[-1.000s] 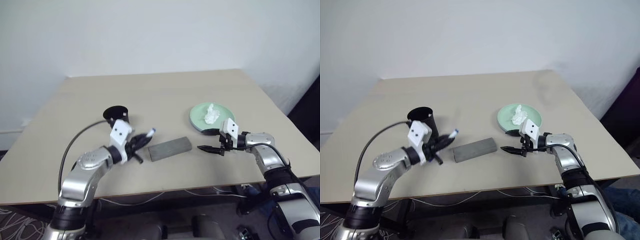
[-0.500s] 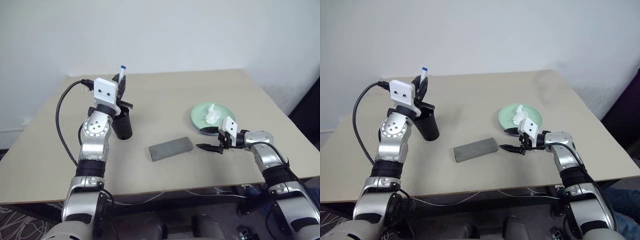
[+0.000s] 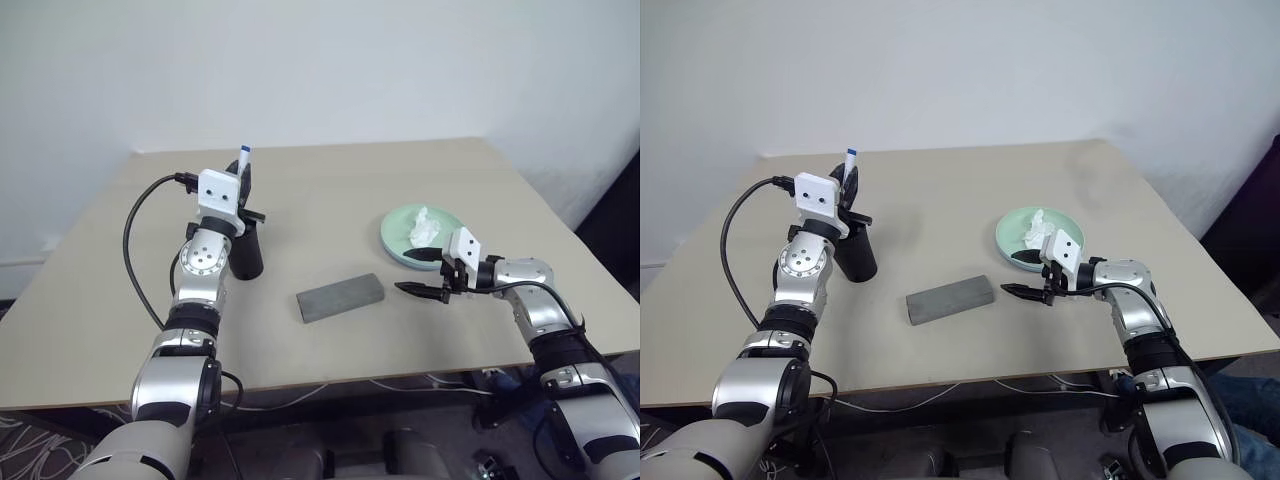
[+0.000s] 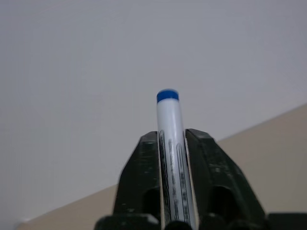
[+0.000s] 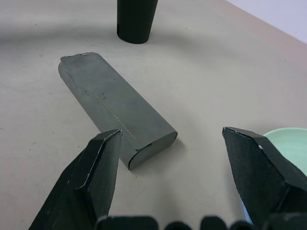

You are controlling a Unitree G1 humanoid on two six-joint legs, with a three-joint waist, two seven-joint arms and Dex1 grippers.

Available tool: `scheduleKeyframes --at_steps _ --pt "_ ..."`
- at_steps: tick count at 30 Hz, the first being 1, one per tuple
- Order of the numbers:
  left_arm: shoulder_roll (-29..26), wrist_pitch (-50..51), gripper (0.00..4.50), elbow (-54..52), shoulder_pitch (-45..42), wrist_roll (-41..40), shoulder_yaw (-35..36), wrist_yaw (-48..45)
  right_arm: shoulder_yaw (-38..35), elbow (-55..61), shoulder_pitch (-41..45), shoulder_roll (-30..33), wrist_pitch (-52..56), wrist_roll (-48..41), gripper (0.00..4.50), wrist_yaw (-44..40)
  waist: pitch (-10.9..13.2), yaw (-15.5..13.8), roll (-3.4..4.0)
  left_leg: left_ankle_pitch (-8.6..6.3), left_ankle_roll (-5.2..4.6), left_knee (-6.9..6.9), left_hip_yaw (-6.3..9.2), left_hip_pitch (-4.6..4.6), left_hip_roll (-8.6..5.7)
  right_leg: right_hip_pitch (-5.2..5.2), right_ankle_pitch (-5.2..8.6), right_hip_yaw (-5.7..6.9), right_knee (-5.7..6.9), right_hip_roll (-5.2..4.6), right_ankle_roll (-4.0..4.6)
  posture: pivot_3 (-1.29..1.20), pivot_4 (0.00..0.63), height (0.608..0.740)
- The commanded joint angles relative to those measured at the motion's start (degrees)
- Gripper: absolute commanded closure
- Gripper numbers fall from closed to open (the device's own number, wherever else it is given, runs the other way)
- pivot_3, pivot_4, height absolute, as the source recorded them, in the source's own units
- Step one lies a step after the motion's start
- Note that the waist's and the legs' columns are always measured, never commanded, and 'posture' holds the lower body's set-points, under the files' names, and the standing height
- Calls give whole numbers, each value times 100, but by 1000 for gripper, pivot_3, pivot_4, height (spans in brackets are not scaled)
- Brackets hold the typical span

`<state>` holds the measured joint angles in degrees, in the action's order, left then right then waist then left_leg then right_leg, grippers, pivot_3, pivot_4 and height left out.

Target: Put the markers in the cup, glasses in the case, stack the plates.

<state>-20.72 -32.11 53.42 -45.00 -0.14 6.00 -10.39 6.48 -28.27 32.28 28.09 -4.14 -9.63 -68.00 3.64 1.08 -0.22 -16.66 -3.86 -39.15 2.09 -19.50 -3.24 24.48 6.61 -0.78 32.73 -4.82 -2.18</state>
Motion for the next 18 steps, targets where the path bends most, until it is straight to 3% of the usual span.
scheduleKeyframes --at_steps 1,2,8,11,18 --pt "-55 -166 2340 -69 -221 3 71 71 -151 188 74 65 2 -131 845 -3 0 0 0 0 0 0 0 0 0 0 0 0 0 0 0 0 0 740" --pt "-57 -173 2055 -79 -208 -2 71 69 -148 175 87 57 -2 -126 845 -4 0 0 0 0 0 -1 0 0 0 0 -1 0 0 0 -1 0 0 740" --pt "-48 -128 2055 -321 -93 -84 91 6 -132 143 121 34 -7 -117 845 -18 0 0 0 0 0 -1 0 0 0 0 -1 0 0 0 -2 0 0 740" --pt "48 230 2055 -821 75 -554 161 -523 -130 172 105 31 6 -125 845 -25 0 1 0 0 0 -1 0 -1 1 0 -1 0 0 0 -2 0 0 740" --pt "-63 2509 2055 -3591 1369 -2275 12 -2425 -233 352 -19 -53 192 -233 845 152 0 29 0 -3 -5 -2 -4 0 7 4 0 -1 6 2 -3 0 0 740"
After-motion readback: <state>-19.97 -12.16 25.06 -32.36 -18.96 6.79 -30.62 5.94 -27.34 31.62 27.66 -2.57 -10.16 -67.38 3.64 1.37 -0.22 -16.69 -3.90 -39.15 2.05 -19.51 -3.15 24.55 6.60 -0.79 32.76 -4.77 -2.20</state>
